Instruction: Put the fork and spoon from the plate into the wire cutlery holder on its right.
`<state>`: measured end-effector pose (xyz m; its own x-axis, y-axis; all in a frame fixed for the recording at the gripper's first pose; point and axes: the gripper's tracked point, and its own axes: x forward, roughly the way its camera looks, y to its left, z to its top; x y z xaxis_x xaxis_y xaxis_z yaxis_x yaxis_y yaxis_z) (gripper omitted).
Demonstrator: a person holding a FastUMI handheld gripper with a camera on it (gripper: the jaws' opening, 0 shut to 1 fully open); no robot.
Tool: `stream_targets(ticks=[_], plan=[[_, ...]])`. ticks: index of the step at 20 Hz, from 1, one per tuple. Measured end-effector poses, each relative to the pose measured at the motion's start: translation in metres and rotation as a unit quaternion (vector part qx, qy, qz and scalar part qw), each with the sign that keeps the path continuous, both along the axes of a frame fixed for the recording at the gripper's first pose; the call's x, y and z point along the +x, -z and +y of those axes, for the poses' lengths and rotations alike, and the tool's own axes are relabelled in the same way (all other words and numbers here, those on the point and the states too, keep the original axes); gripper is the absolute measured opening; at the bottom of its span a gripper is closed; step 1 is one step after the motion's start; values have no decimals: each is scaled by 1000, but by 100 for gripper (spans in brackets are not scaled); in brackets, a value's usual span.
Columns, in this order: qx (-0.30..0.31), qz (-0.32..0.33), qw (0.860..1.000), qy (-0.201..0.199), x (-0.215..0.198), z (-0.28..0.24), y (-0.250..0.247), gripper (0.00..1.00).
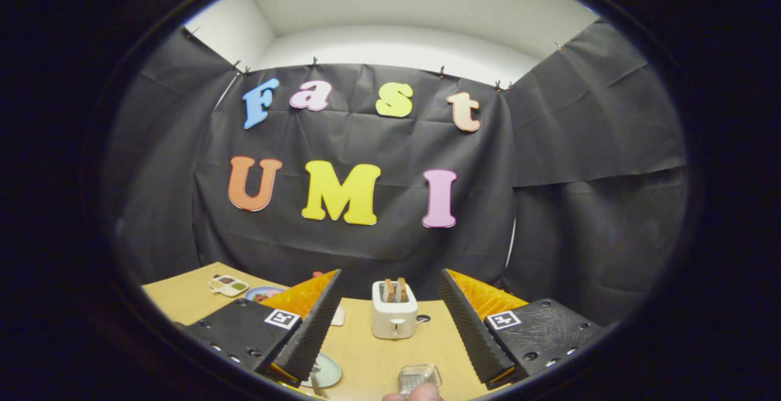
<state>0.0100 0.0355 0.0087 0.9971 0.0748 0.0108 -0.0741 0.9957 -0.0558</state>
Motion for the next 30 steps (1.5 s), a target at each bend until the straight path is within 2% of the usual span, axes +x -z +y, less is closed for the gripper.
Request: stream_targets(ticks=[6,10,13,18,24,30], plan=[[23,8,1000,-9,-1,2,7,95],[32,17,999,4,2,-5,17,95],[36,41,998,4,4,-3,33,95],[25,99,995,-19,14,17,70,95],[15,218,974,-52,20,57,150,96],[-12,320,943,-95,14,104,245,96]])
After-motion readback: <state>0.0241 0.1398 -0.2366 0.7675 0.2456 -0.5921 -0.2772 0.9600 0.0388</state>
